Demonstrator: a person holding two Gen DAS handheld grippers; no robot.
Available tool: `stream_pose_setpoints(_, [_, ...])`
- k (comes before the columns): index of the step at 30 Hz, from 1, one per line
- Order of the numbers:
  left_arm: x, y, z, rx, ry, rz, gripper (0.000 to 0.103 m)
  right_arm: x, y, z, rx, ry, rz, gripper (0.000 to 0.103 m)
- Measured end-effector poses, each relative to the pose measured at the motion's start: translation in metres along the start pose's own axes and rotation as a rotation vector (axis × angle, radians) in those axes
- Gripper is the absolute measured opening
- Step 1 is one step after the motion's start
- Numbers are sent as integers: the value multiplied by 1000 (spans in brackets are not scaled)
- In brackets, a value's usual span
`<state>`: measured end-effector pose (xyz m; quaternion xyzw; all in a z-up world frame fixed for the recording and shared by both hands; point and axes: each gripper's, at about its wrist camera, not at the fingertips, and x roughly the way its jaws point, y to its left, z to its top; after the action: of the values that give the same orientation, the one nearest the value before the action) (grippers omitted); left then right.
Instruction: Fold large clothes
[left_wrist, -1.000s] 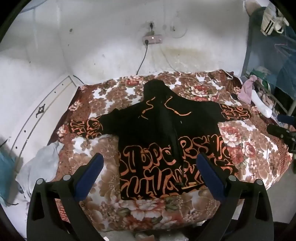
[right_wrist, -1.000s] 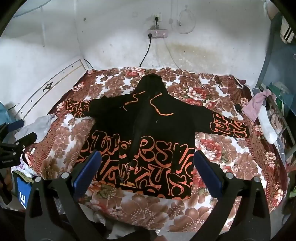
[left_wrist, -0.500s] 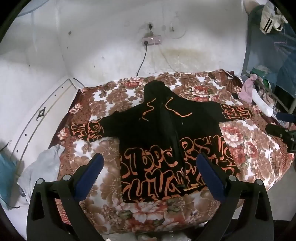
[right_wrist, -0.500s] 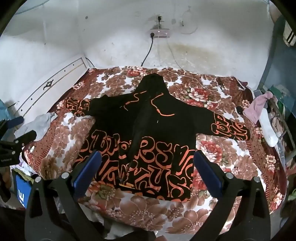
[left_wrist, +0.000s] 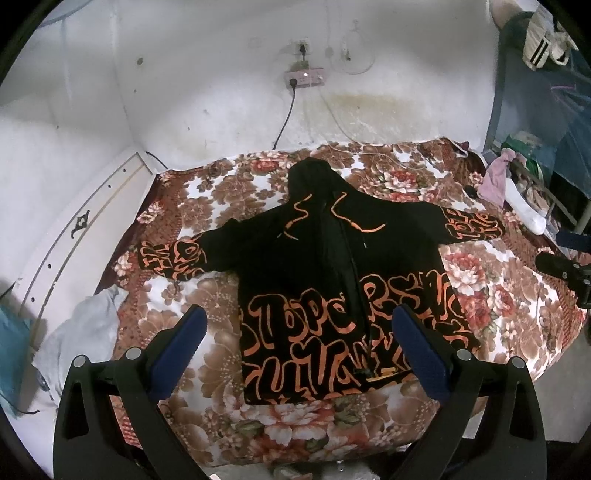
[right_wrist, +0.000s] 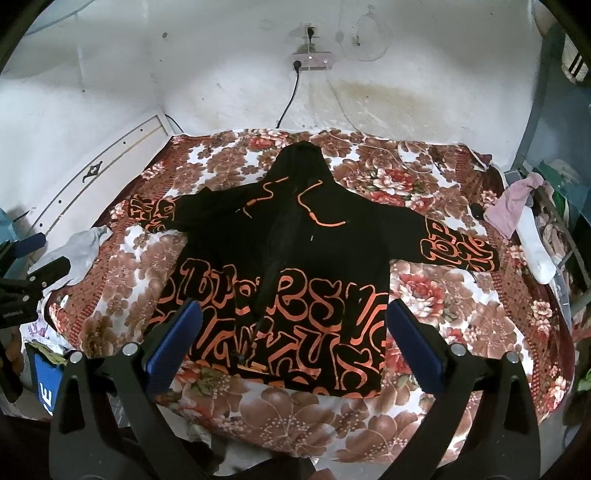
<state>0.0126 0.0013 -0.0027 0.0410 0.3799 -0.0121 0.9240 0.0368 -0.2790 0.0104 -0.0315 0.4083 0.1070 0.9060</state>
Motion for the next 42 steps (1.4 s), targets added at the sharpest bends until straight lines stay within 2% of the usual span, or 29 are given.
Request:
stream_pose_setpoints(14, [0,-1,-4,-3,10,7,98,0,-5,1,9,7,2,98])
stream_pose_setpoints(17, [2,4,4,-21,15,-8,98,2,-8,1,14,17,-1,98])
stream_pose_setpoints(28, [15,6,22,-4,34,17,98,5,-14,4,24,16,-1,98])
stream_pose_setpoints(34, [39,14,34,-43,79,51,98,30,-26,24,8,43,27,99])
stream_pose_setpoints(39, [82,58,39,-159,177,47,98,80,-13,48,-94,56,37,99])
stream_pose_setpoints(40, [93,77,40,-199,191,102,98,94,-6,53,-111,74,36,99])
stream_pose_setpoints(42, [110,107,41,-240,195,142,98,116,5,60,-116,94,43,98])
